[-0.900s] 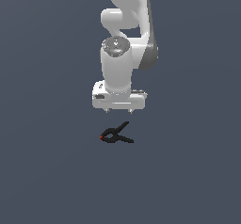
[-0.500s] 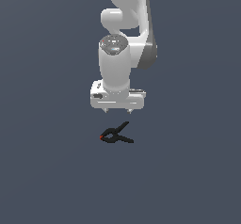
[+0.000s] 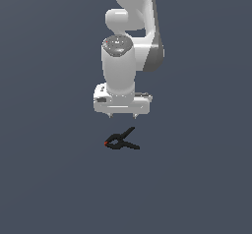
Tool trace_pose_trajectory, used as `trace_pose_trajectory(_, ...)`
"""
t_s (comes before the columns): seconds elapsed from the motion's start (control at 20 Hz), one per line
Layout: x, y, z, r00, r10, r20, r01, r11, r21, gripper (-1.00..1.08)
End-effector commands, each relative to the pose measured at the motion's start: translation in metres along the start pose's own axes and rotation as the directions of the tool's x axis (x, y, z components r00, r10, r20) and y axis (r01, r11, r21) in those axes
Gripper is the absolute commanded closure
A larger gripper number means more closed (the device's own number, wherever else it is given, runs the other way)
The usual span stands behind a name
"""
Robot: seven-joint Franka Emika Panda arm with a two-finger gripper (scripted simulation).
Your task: Pick up the object and move it to a goal position.
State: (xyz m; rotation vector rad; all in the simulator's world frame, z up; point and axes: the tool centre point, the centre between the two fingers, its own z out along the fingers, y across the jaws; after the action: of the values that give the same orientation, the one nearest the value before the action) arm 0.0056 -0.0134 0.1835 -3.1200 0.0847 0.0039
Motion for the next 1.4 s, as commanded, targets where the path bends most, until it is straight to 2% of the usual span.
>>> trace_pose_trajectory(0.0, 0.001, 0.000, 0.002, 1.000, 0.018, 0.001, -0.018, 1.000, 0.001, -0.92)
trace_pose_trajectory(0.4, 0.005, 0.000, 0.012, 0.990, 0.142, 0.002, -0.142, 0.990, 0.004, -0.92)
trace_pose_trajectory(0.65, 0.008, 0.001, 0.023, 0.965, 0.263, 0.004, -0.263, 0.965, 0.005, -0.92)
trace_pose_trajectory(1.0, 0.014, 0.002, 0.040, 0.894, 0.448, 0.007, -0.448, 0.894, 0.005, -0.92)
trace_pose_trajectory(1.35, 0.019, 0.004, 0.058, 0.788, 0.615, 0.007, -0.615, 0.788, 0.002, -0.92)
